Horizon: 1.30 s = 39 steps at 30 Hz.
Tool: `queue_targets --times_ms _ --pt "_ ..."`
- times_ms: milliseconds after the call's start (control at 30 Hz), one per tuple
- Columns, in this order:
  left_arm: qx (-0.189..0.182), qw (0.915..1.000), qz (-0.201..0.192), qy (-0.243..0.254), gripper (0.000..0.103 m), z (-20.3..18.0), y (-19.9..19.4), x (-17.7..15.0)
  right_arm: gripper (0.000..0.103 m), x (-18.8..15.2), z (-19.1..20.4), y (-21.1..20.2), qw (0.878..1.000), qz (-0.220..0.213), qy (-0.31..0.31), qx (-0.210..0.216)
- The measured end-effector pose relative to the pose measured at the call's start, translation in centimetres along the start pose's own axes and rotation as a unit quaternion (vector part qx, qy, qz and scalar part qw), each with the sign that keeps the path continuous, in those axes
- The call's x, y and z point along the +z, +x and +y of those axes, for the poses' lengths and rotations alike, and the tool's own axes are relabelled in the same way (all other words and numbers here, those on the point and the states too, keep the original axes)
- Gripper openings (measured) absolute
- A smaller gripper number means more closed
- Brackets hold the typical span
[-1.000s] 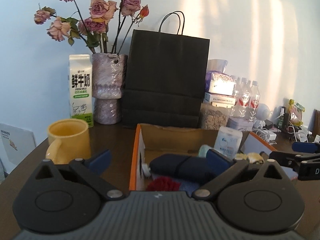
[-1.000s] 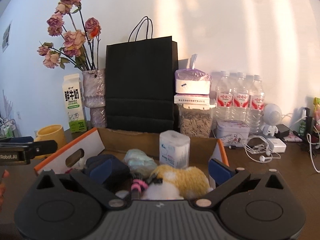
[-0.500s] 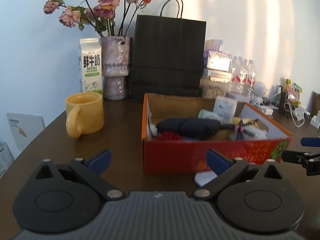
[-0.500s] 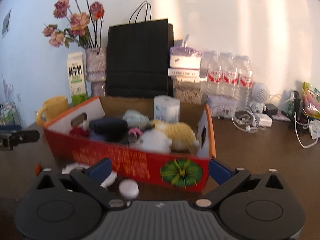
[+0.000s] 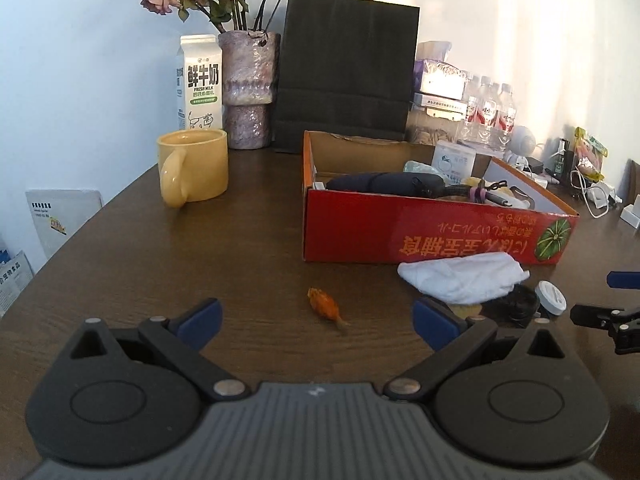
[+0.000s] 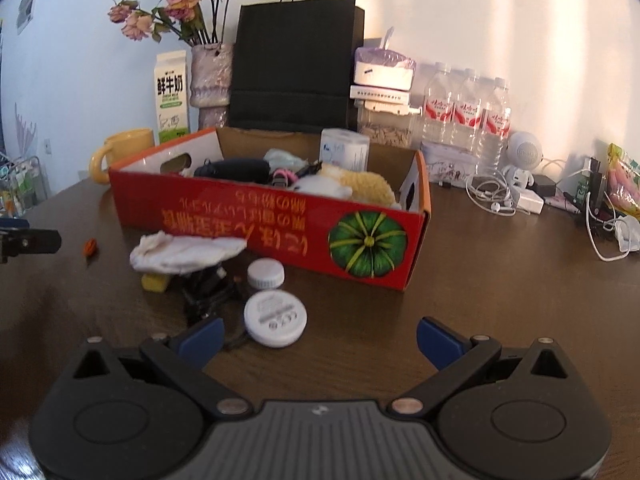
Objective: Organize objects
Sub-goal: 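Grasp the white cloth on the table with the left tool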
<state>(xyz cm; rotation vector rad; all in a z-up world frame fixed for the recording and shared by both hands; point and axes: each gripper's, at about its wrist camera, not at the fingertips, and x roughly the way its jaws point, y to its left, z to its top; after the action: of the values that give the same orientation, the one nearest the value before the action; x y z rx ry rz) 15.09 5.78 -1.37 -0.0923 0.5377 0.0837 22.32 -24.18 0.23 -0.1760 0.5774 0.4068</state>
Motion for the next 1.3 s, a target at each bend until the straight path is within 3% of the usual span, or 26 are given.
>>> queue_targets --times_ms 233,500,667,767,1133,1300 --pt "-0.016 0.9998 0.004 0.013 0.103 -2.0 0.1 0.1 0.103 0.0 0.1 0.1 1.0 -0.003 0.002 0.001" --pt "-0.063 0.997 0.016 0.042 0.103 -7.9 2.6 1.0 0.101 0.6 -0.2 1.3 1.0 -0.006 0.009 0.017" --pt "-0.061 0.9959 0.033 0.059 0.103 -10.8 5.0 1.6 0.086 0.8 -0.8 1.8 0.999 -0.002 0.017 0.032" --pt "-0.062 0.9943 0.046 0.073 0.103 -12.0 6.3 1.6 0.084 0.6 -0.7 2.0 0.999 0.001 0.008 0.04" --pt "-0.062 0.9907 0.085 0.086 0.103 -12.4 9.3 1.6 0.077 0.6 -0.9 2.7 0.998 0.014 0.004 0.055" --pt "-0.066 0.9894 0.088 0.095 0.103 -12.1 9.4 1.6 0.065 0.9 -0.5 3.3 0.997 0.023 -0.017 0.072"
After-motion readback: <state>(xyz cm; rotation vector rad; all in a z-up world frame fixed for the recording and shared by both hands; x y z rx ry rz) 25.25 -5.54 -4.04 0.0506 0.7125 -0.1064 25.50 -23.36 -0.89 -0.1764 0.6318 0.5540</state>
